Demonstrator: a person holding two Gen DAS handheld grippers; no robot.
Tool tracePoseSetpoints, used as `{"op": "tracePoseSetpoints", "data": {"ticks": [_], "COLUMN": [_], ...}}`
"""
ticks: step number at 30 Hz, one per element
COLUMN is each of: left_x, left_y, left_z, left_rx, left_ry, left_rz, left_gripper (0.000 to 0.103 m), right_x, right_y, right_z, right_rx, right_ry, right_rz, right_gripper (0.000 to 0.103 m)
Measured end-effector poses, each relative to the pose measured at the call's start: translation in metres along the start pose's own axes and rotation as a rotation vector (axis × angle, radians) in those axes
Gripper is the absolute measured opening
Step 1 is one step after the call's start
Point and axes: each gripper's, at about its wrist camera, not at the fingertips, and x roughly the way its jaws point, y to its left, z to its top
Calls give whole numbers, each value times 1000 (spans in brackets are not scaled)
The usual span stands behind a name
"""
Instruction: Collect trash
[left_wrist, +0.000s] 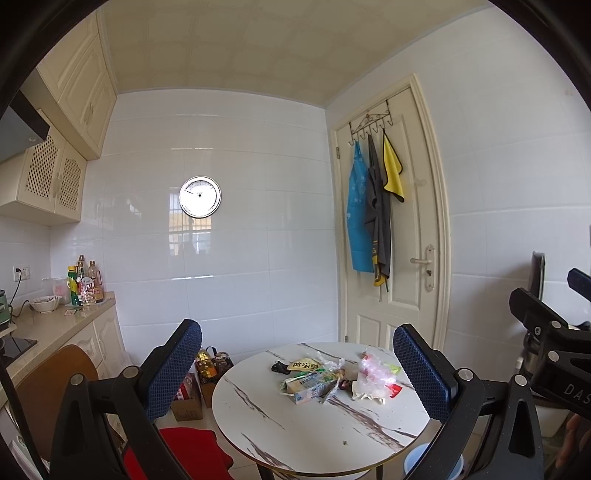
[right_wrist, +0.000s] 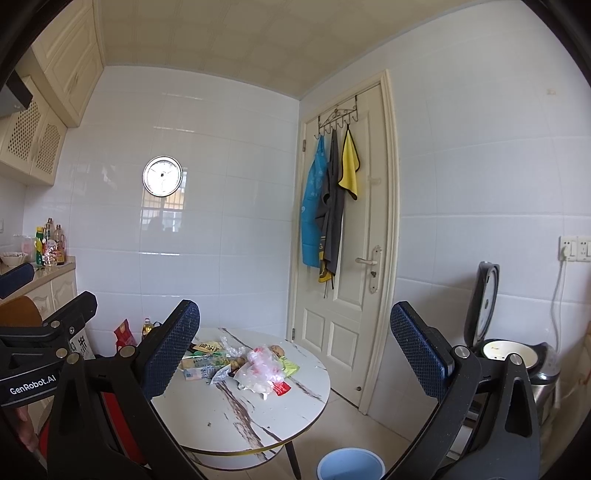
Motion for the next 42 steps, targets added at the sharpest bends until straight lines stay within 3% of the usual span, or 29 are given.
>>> {"op": "tracePoseSetpoints", "data": {"ticks": [42], "left_x": [1], "left_y": [-1], "left_z": [-1], "left_rx": [6], "left_ry": [1], "left_rz": [-8], "left_gripper": [102], "right_x": [-1], "right_y": [-6], "right_z": [-2], "right_rx": [6], "right_ry": [-11], "right_rz": [-7], "right_gripper": [103]}}
